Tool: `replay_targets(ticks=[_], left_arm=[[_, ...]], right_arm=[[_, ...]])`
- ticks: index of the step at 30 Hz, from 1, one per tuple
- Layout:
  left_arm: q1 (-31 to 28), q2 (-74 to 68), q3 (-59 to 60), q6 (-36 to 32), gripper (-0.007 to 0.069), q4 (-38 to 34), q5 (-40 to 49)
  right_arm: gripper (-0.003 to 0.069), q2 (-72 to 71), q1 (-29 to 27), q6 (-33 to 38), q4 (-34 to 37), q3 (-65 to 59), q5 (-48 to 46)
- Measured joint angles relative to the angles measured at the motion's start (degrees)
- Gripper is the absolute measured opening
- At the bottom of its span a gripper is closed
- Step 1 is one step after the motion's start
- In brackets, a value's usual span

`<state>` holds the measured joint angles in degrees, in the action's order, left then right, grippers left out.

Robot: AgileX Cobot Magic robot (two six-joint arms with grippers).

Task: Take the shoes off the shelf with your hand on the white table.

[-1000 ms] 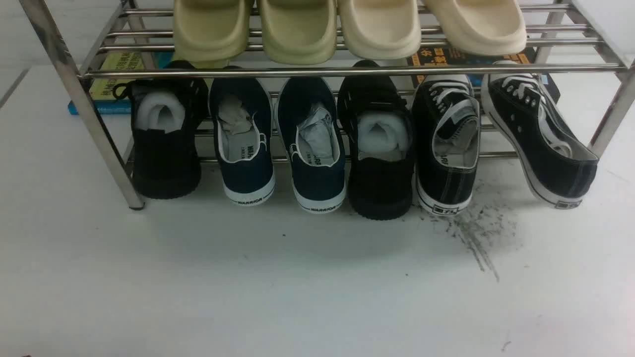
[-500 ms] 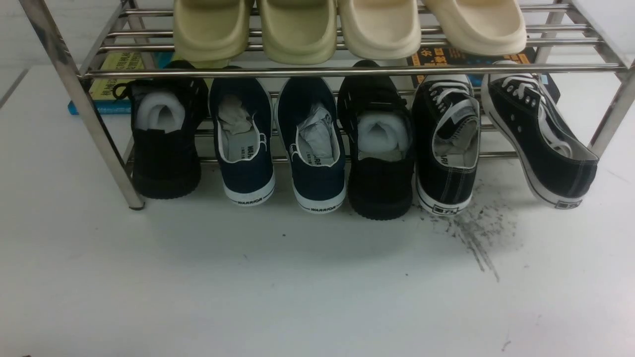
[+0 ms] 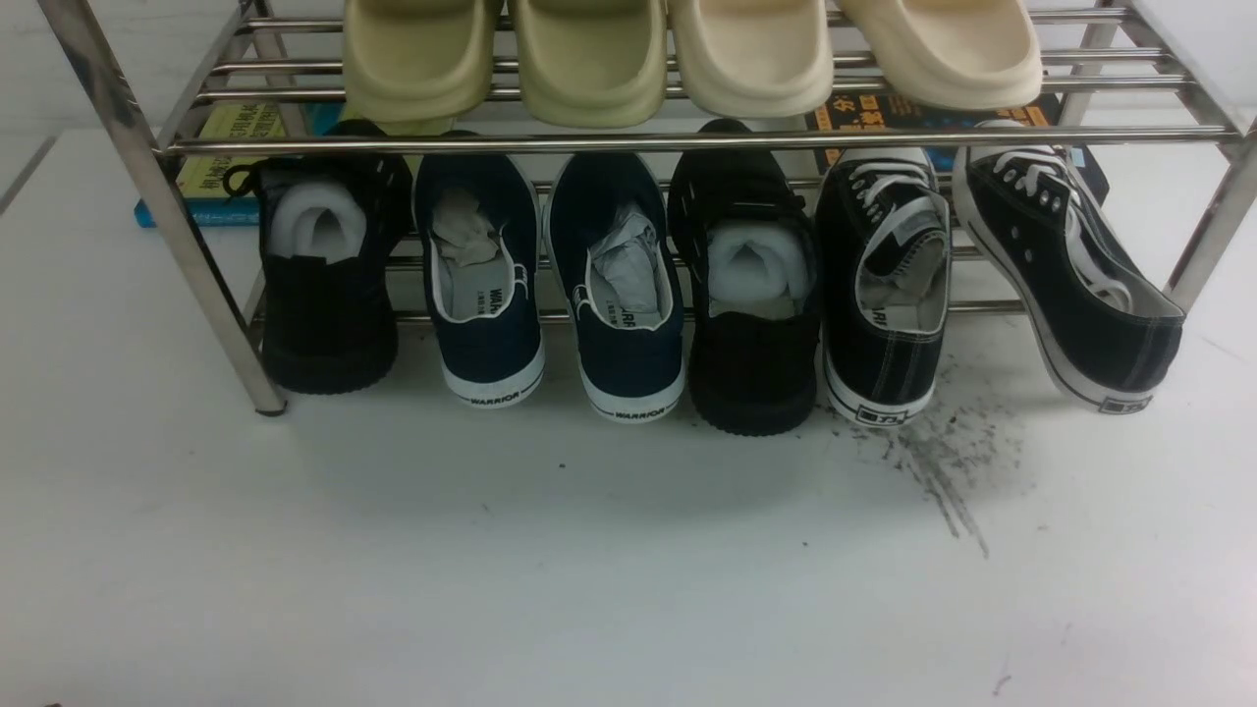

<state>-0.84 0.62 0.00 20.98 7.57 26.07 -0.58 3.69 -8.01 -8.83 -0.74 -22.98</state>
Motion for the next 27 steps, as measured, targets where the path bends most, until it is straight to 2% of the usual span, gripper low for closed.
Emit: replay_targets(ticks=[12, 18, 21, 23, 27], left_arm=[[0.0, 0.0, 0.0, 0.0, 0.0239, 0.0, 0.0], [0.0, 0.0, 0.0, 0.0, 0.0239, 0.0, 0.0], [0.0, 0.0, 0.0, 0.0, 0.0239, 0.0, 0.0], [0.0, 0.0, 0.0, 0.0, 0.0239, 0.0, 0.0], [0.0, 0.0, 0.0, 0.0, 0.0239, 0.0, 0.0]], right_arm=[[0.0237, 0.0, 0.0, -0.08, -0.02, 0.0, 0.45], [0.0237, 0.0, 0.0, -8.29, 12.39, -0.64, 5.99], [0.0237, 0.0, 0.0, -14.24, 21.77, -0.7, 13.0], [0.0237, 0.0, 0.0, -16.01, 24.91, -0.7, 17.02], [0.0237, 0.0, 0.0, -16.95, 26.47, -0.7, 20.54]])
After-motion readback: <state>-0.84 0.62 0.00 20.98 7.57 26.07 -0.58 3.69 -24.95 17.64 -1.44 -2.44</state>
